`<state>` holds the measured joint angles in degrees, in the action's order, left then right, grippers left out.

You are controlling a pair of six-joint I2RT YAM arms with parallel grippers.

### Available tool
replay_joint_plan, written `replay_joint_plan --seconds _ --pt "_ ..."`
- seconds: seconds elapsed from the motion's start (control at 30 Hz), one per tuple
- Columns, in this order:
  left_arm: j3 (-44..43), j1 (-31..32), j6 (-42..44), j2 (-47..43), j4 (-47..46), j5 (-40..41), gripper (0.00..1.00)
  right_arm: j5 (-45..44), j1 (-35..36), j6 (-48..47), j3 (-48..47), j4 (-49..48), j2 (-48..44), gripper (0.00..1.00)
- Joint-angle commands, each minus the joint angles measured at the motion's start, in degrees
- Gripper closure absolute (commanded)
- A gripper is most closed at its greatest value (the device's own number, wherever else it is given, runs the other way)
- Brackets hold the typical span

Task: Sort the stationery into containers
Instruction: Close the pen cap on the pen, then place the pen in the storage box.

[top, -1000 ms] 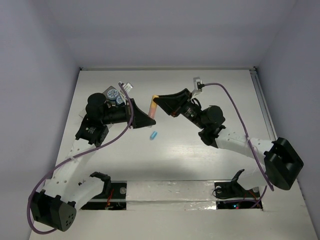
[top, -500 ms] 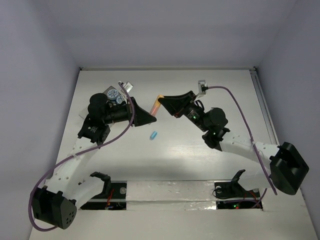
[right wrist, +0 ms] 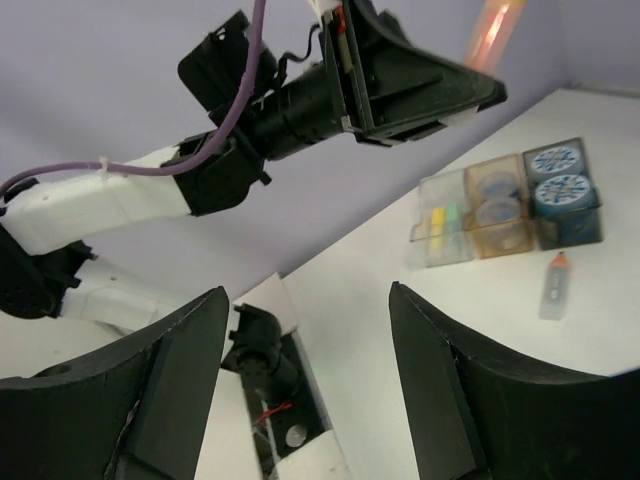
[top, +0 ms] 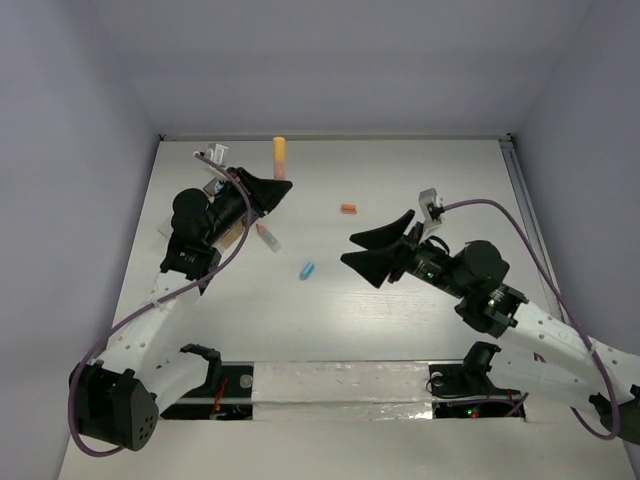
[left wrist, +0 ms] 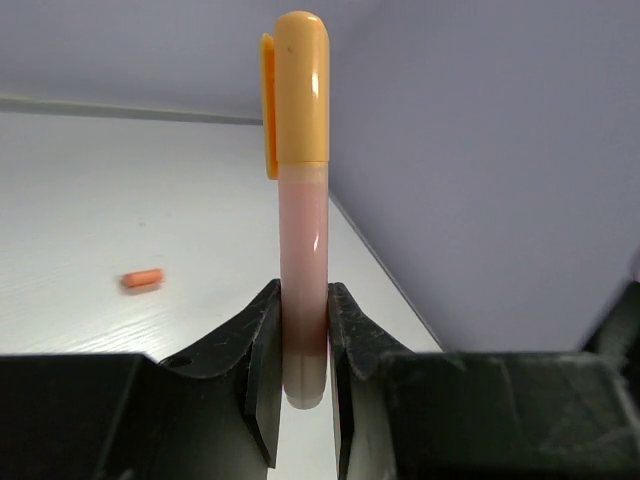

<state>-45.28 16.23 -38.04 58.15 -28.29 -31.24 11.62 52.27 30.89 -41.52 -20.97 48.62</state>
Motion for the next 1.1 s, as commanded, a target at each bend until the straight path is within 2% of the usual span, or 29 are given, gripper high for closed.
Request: replay_joint_plan --seconds 0.0,0.1,0.13,0.27,0.43,0.63,0.9,0.93,1.07 --pt "1.8 -0.7 -1.9 -2.4 1.2 13.4 1.0 -5.8 -0.6 -4.8 1.5 8.3 -1.2 0.29" --pt "4.0 -4.0 -3.4 -4.7 8.0 21.6 1.0 -7.2 -0.6 -5.1 2.5 11.2 -1.5 0.29" --pt "5.9 -7.2 -4.7 -5.2 9.2 22.4 1.0 -7.7 -0.6 -5.2 2.7 12.7 -2.0 0.29" --pt "11.1 -17.2 -7.7 -7.4 14.2 21.7 1.0 -11.3 -1.1 -7.0 2.3 16.8 -3.0 0.29" --pt "15.7 -25.4 -8.9 -9.4 18.4 22.2 1.0 -14.2 -1.1 -8.7 1.8 19.6 -4.0 0.29" --pt "18.6 -33.5 -9.9 -4.3 17.3 17.1 1.0 -14.3 -1.1 -9.6 2.8 19.8 -4.8 0.29" --pt "17.8 -34.1 -7.8 1.2 14.4 20.7 1.0 -12.6 -1.1 -9.9 3.2 19.3 -4.4 0.29" --pt "17.2 -34.1 -7.5 2.5 14.0 21.5 0.96 -12.3 -1.1 -9.9 3.2 19.2 -4.3 0.29" --pt "15.7 -34.1 -7.5 4.7 13.9 22.5 0.92 -12.1 -1.1 -9.9 3.2 19.0 -4.0 0.29"
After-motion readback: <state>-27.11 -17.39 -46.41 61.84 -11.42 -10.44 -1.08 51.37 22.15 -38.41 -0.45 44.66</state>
